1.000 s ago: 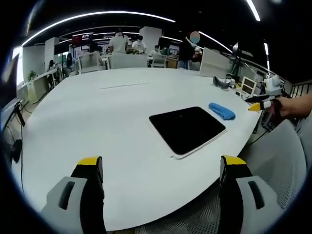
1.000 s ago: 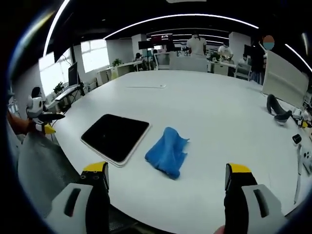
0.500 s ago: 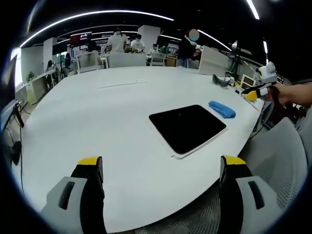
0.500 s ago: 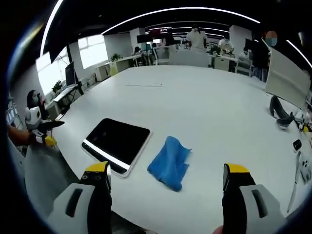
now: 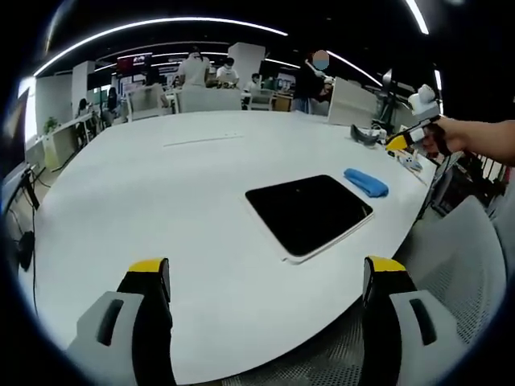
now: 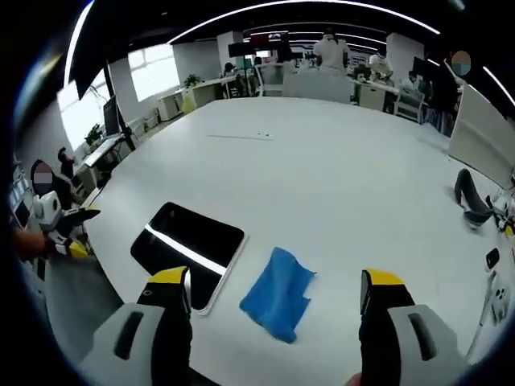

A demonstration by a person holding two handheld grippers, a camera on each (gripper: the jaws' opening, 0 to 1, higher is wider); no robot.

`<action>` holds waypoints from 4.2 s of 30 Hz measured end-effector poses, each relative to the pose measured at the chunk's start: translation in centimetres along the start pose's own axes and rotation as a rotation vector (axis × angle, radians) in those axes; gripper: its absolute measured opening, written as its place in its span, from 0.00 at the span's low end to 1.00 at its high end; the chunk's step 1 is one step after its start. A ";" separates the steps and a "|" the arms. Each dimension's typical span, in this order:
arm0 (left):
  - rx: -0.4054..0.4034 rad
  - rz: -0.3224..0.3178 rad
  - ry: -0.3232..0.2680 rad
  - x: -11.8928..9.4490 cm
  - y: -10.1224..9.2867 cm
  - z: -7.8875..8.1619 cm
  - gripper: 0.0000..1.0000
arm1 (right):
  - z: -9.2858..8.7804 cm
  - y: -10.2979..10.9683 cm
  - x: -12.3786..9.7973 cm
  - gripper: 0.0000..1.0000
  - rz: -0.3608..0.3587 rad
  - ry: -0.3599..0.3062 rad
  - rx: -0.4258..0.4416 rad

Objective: Wipe the mirror surface with the cleaning cloth until all visible marks leave the cleaned area.

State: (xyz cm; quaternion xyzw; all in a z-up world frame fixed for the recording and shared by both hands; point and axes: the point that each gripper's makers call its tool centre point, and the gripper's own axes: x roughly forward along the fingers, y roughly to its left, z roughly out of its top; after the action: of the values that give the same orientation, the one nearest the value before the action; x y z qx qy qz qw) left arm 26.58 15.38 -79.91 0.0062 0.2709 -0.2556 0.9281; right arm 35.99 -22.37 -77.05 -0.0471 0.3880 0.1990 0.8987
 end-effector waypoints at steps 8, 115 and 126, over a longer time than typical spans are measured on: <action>0.005 -0.006 0.003 0.0 -0.1 -0.1 0.99 | -3.5 0.7 3.4 0.58 0.038 0.062 0.098; 0.016 -0.015 0.021 0.2 -0.2 -0.5 0.99 | -0.9 6.1 11.7 0.00 0.039 0.270 0.316; 0.022 -0.026 0.036 0.3 -0.4 -0.8 0.99 | -1.1 7.3 13.7 0.00 0.030 0.317 0.291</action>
State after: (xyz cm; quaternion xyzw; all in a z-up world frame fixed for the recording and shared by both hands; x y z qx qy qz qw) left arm 26.23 14.95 -80.69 0.0177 0.2849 -0.2705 0.9194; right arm 40.85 -11.55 -87.13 0.0583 0.5500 0.1442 0.8205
